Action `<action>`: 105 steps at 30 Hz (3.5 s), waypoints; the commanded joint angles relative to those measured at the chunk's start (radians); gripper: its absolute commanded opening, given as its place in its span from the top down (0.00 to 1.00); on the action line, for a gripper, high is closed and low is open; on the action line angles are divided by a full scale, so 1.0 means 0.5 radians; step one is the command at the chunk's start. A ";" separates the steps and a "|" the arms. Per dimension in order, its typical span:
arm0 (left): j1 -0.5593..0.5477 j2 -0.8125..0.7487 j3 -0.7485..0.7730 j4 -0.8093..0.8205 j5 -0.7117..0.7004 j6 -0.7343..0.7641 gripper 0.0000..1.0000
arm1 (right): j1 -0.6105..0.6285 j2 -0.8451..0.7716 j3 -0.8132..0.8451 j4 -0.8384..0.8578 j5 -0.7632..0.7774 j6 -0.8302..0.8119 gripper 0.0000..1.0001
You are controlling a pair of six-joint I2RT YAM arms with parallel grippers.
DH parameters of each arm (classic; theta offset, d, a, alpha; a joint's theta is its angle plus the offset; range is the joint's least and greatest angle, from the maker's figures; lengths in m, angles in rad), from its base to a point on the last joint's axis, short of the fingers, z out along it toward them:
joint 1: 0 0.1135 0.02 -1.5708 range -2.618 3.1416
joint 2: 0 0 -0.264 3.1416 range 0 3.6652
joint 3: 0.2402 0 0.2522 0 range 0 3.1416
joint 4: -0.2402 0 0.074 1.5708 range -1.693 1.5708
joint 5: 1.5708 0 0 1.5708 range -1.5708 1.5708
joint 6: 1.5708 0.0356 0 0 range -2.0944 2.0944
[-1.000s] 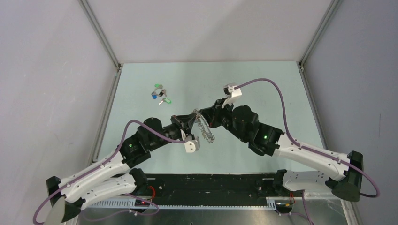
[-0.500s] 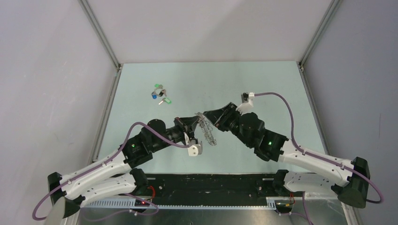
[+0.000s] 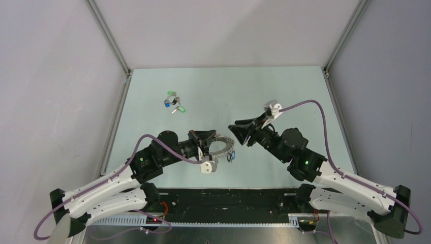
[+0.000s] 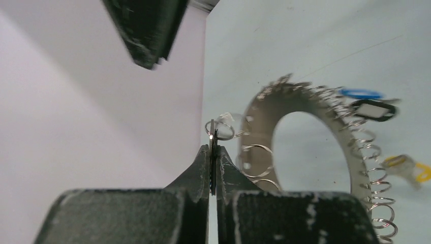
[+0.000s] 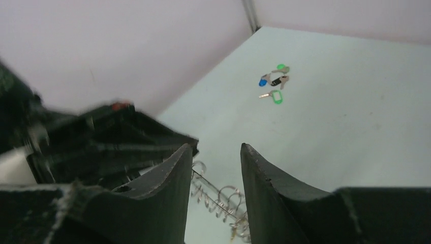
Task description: Remove the keys from the keyring
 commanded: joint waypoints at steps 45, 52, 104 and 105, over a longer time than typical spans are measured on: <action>-0.009 -0.074 0.091 0.130 -0.015 -0.135 1.00 | 0.281 0.144 -0.188 0.396 -0.312 -1.155 0.53; -0.009 -0.080 0.095 0.133 -0.047 -0.146 1.00 | 0.424 0.249 -0.229 0.620 -0.040 -1.148 0.53; -0.007 -0.091 0.100 0.131 -0.048 -0.155 1.00 | 0.126 0.187 -0.256 0.265 0.117 -1.259 0.40; -0.008 -0.089 0.098 0.132 -0.051 -0.155 1.00 | 0.119 0.178 -0.256 0.263 0.110 -1.257 0.40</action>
